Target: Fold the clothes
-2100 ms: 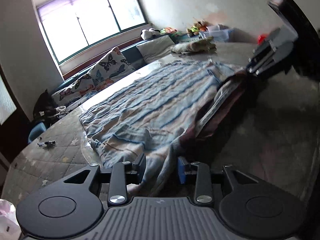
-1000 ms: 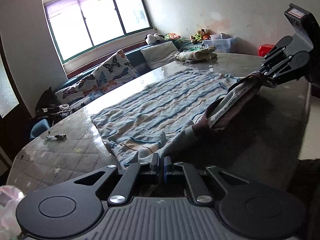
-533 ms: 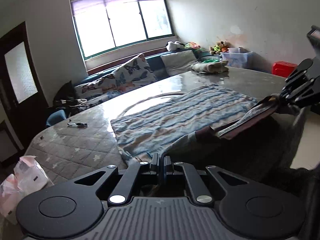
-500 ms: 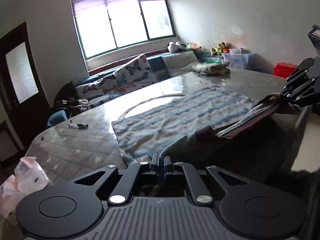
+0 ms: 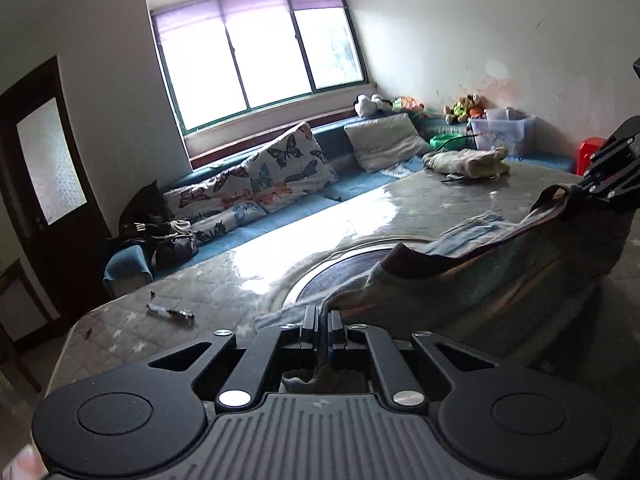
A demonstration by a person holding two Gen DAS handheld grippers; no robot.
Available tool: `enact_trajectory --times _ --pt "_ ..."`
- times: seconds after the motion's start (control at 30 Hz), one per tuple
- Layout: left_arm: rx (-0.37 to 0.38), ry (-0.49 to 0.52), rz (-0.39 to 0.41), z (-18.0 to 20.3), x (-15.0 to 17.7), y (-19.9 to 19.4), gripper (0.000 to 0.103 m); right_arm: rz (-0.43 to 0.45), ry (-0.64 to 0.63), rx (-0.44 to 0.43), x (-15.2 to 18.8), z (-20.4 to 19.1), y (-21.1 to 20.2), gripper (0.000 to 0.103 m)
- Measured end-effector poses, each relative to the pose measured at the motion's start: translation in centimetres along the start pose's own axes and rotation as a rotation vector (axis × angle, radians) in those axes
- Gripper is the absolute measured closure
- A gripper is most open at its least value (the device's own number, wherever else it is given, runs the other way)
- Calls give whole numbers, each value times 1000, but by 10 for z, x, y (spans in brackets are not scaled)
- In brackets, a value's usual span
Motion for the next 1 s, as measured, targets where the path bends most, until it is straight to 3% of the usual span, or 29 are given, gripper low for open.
enact_trajectory --times 0.37,0.67,0.9,1.0 --pt "28 47 -144 -1 -15 112 98 -66 72 -6 -35 74 78 97" --pt "39 35 -273 2 0 185 95 -114 172 -5 -34 116 139 95" --pt "-4 -80 -326 -7 12 212 86 -76 361 25 -14 147 163 68" --pt "-54 -112 -306 -13 11 214 85 -37 440 46 -8 157 161 63"
Point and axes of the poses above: each gripper's, at about its wrist camera, not at the fingertips, and y roughly the way its jaws point, z to its right, x to its underside, the point moved 8 cm from there along y, roughly the way its jaws point, and after that the axes turned 12 degrees about -x, right-handed, at the moved point
